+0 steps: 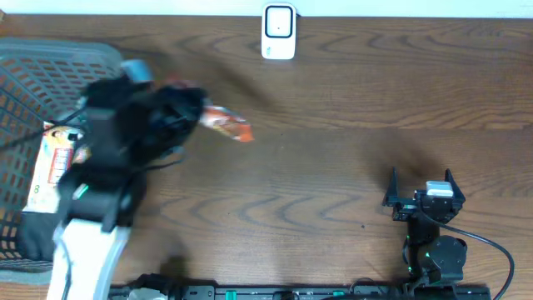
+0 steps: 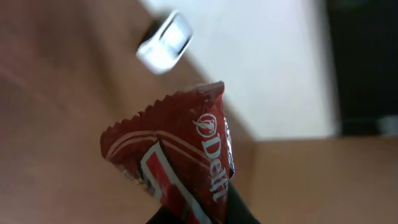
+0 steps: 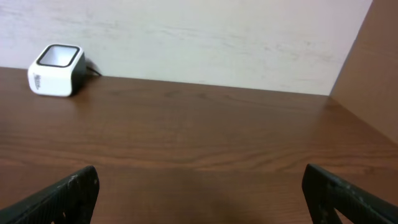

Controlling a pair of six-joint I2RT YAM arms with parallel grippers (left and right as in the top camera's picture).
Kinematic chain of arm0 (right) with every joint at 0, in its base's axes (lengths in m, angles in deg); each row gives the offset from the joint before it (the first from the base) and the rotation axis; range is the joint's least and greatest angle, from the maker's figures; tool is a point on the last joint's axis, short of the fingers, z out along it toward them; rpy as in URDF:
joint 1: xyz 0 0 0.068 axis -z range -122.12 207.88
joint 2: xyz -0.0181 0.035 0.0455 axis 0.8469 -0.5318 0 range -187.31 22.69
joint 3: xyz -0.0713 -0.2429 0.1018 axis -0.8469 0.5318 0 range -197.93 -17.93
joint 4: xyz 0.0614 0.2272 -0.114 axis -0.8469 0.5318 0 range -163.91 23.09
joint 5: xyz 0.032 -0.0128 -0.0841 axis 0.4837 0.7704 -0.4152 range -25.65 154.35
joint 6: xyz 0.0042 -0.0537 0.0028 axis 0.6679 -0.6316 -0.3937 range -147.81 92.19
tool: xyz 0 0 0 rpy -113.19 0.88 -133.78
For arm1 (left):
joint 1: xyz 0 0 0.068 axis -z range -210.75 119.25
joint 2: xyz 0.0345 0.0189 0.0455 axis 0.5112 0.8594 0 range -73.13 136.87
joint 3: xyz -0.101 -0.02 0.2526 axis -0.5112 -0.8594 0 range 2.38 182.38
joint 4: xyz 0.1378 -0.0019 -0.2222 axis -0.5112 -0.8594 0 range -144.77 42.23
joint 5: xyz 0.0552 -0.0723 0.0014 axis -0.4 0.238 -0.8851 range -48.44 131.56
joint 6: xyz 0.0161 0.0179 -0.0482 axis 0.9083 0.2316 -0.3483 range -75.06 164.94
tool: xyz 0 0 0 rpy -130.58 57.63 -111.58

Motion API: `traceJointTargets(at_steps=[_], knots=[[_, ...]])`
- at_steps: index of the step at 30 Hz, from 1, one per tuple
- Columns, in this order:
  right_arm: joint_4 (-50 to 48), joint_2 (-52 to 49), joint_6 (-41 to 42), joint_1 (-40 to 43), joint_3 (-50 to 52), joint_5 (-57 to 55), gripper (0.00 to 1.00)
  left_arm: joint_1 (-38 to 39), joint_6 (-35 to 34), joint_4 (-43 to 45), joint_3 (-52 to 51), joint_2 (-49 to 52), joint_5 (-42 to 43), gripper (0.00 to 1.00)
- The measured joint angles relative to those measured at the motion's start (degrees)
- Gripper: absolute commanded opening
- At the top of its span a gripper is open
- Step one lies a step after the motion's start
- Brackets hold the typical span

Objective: Scan the item barcode
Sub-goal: 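Carry the chocolate bar out with the left gripper and drop it on the table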

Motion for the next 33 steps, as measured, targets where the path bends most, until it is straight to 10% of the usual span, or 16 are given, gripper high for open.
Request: traceJointTargets(at_steps=[17, 23, 33], knots=[[-0.04, 0.02, 0.00, -0.04, 0.00, 0.00, 0.99, 23.02, 1.36, 1.68, -0.20, 47.47, -20.70, 0.08], [-0.04, 0.02, 0.00, -0.04, 0.00, 0.00, 0.99, 25.11, 0.09, 3.48, -0.50, 48.92, -20.59, 0.63], [-0.02, 0.02, 0.00, -0.04, 0.00, 0.02, 0.99, 20.87, 4.76, -16.61, 8.96, 43.34, -22.51, 0.89]])
